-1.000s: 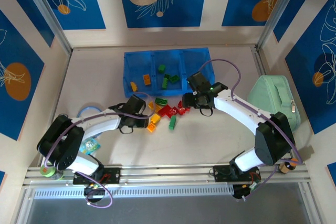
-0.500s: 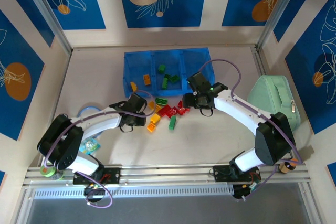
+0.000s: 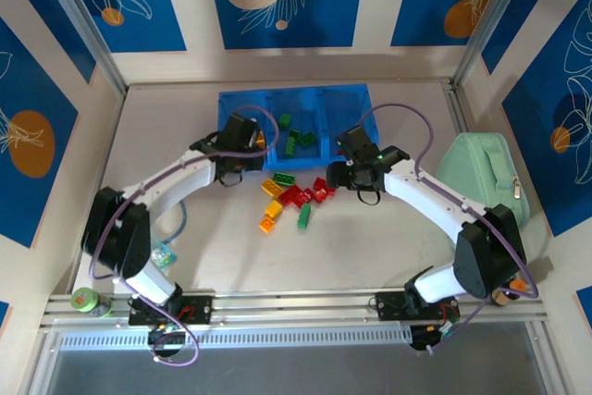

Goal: Sort the legos into containers by color

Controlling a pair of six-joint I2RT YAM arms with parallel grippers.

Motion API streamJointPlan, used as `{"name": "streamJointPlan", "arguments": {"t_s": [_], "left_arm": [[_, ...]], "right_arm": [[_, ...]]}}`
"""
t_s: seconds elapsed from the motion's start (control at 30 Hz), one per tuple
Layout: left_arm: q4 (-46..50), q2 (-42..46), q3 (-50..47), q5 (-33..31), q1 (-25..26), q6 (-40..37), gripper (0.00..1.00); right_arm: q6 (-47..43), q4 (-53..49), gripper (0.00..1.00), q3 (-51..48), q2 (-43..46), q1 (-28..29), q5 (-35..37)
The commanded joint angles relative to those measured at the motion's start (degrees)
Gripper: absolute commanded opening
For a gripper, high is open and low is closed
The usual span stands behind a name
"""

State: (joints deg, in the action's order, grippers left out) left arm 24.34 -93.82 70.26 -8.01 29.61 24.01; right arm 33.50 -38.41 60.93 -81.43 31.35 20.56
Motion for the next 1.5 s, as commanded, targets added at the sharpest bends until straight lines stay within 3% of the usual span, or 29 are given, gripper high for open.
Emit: {"name": "streamJointPlan", "arguments": {"t_s": [0.0, 0.13, 0.2, 0.27, 0.5, 0.67, 0.97, 1.2, 1.47], "left_arm": [[2.9, -6.4, 7.6, 0.6, -2.5, -3.1, 0.3], [5.7, -13.3, 16.2, 0.4, -4.5, -4.0, 0.34], [6.4, -14.9, 18.5, 0.3, -4.7, -4.2, 0.63], [6.5, -14.6, 18.9, 0.6, -4.4, -4.4, 0.7], [6.2, -6.1, 10.4, -3.4, 0.0, -5.0, 0.71], [6.3, 2.1, -0.8, -2.9, 5.8, -2.5, 0.71], [5.4, 11.0, -15.6, 4.3, 14.1, 0.3, 0.72], [3.1, 6.8, -18.3, 5.4, 18.0, 1.3, 0.72], [2.9, 1.8, -16.8, 3.2, 18.8, 0.9, 0.71]], "right_arm": [[0.2, -0.4, 0.72, -1.6, 2.5, -0.3, -1.2], [0.4, -0.6, 0.72, -3.1, 4.4, -0.7, -1.3], [0.4, -0.5, 0.72, -3.8, 5.3, -1.0, -1.5], [0.4, -0.7, 0.72, -4.3, 6.1, -1.4, -1.7], [0.2, 0.1, 0.72, -4.4, 6.7, -2.0, -2.9], [0.6, 1.1, 0.72, -4.2, 5.9, -1.8, -3.8], [0.9, 1.8, 0.72, -4.5, 3.9, -0.9, -4.3], [1.8, 2.3, 0.72, -4.2, 3.4, 0.0, -4.5], [1.8, 1.2, 0.72, -4.8, 4.5, 0.4, -3.2]]}}
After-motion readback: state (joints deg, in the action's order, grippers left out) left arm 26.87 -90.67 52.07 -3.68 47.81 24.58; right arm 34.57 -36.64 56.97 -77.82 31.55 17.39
